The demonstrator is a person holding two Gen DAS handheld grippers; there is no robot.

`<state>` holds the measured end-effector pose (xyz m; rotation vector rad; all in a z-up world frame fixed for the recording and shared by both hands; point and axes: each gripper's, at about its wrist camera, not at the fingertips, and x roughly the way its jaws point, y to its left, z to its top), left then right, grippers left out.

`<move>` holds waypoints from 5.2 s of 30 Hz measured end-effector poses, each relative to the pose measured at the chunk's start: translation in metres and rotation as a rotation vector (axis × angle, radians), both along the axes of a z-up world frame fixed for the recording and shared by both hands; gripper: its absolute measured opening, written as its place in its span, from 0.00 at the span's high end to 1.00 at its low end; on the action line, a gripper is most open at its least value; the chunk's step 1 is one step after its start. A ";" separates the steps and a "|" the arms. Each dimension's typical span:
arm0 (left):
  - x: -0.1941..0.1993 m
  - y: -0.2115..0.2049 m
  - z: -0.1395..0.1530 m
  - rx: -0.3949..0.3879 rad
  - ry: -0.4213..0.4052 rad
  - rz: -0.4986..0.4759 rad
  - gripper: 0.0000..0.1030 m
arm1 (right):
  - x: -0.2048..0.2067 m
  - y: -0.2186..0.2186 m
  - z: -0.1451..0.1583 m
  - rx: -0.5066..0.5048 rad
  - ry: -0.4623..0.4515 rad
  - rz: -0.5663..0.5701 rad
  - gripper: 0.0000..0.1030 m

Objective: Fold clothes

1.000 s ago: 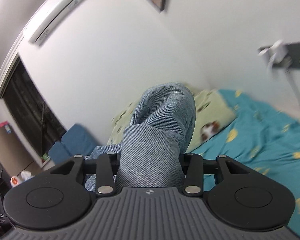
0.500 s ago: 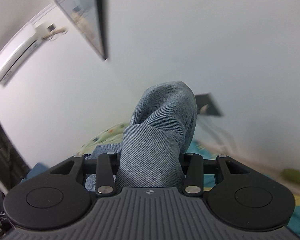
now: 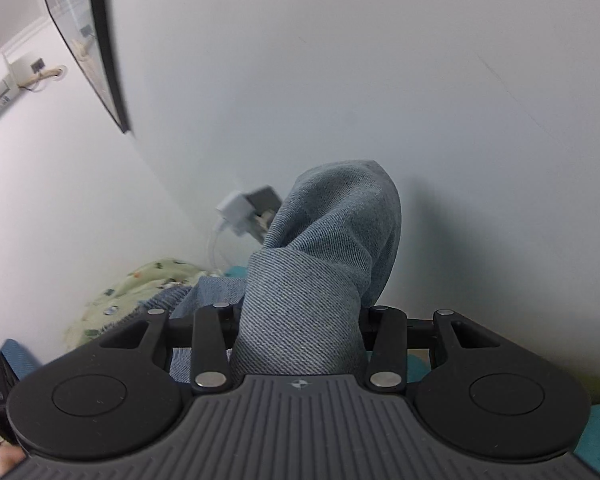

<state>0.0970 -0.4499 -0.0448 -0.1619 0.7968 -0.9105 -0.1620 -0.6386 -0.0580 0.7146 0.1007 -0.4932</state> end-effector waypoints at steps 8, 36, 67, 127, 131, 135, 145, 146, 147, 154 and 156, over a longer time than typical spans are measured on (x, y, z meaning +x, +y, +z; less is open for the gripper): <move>0.007 -0.028 -0.059 0.024 -0.048 -0.104 0.69 | 0.011 -0.003 -0.070 0.041 0.071 -0.056 0.57; 0.011 -0.023 -0.093 0.150 -0.059 -0.169 0.27 | 0.004 -0.015 -0.109 0.162 0.210 -0.119 0.28; 0.000 0.128 0.100 0.138 -0.399 0.088 0.04 | 0.071 0.047 0.049 -0.240 0.209 0.114 0.16; -0.014 0.437 0.065 0.247 -0.367 0.702 0.01 | 0.267 0.355 0.067 -0.468 0.031 0.767 0.12; -0.012 0.438 0.060 0.252 -0.354 0.705 0.01 | 0.267 0.356 0.055 -0.479 0.041 0.764 0.12; -0.011 0.445 0.055 0.229 -0.307 0.715 0.01 | 0.265 0.357 0.045 -0.464 0.061 0.790 0.12; -0.017 0.444 0.059 0.252 -0.328 0.744 0.01 | 0.268 0.360 0.033 -0.431 0.125 0.798 0.12; -0.017 0.444 0.058 0.251 -0.325 0.741 0.01 | 0.269 0.360 0.033 -0.429 0.130 0.789 0.12; -0.016 0.444 0.058 0.250 -0.321 0.739 0.01 | 0.269 0.359 0.032 -0.428 0.136 0.781 0.12; -0.017 0.444 0.057 0.255 -0.323 0.733 0.01 | 0.273 0.358 0.028 -0.414 0.166 0.761 0.11; -0.017 0.444 0.057 0.259 -0.329 0.736 0.01 | 0.272 0.359 0.029 -0.423 0.163 0.760 0.11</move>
